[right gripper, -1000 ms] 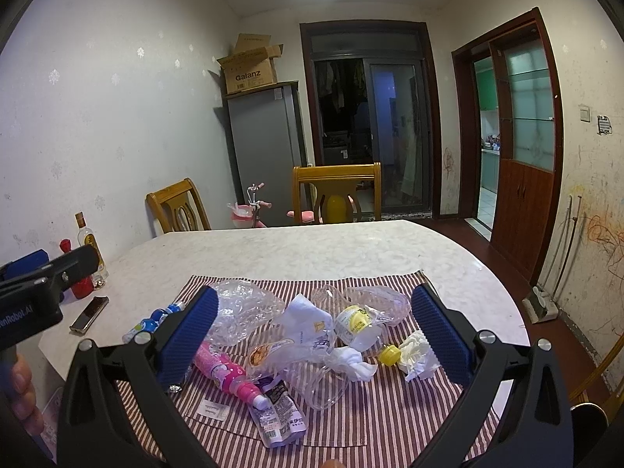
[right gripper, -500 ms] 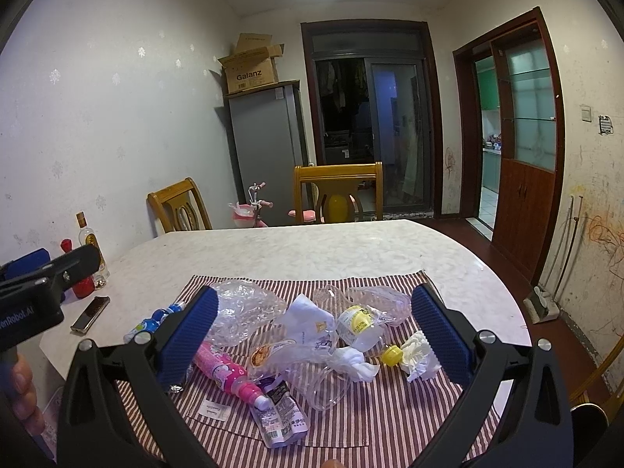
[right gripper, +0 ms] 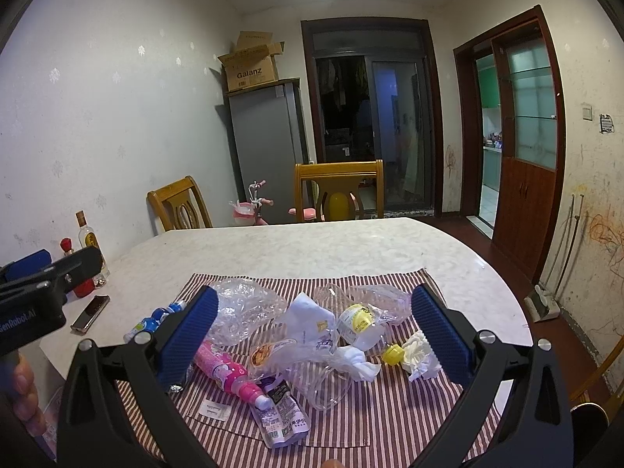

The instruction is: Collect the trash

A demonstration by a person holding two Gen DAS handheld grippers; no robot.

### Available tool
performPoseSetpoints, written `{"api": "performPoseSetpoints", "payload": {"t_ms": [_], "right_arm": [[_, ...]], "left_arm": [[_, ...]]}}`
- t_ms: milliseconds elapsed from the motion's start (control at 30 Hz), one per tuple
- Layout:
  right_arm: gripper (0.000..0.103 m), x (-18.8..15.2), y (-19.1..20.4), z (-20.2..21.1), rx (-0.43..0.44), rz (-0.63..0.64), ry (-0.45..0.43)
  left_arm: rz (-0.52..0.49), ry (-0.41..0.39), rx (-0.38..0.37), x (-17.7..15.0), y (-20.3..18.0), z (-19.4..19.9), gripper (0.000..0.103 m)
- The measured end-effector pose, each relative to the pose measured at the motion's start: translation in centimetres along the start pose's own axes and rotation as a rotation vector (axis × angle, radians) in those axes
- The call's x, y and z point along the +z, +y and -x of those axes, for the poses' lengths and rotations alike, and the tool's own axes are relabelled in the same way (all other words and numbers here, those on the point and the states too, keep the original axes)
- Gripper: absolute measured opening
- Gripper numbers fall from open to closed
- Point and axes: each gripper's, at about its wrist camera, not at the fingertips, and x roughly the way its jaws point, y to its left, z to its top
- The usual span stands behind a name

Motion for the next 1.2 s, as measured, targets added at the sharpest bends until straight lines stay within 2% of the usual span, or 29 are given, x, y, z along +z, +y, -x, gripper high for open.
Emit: {"api": "performPoseSetpoints", "payload": {"t_ms": [1200], "right_arm": [[0.100,-0.5,-0.4,-1.4,-0.011,-0.011,0.030]], "left_arm": [[-0.001,0.032,-0.008,-0.6,0.6,-1.7,0.097]]}}
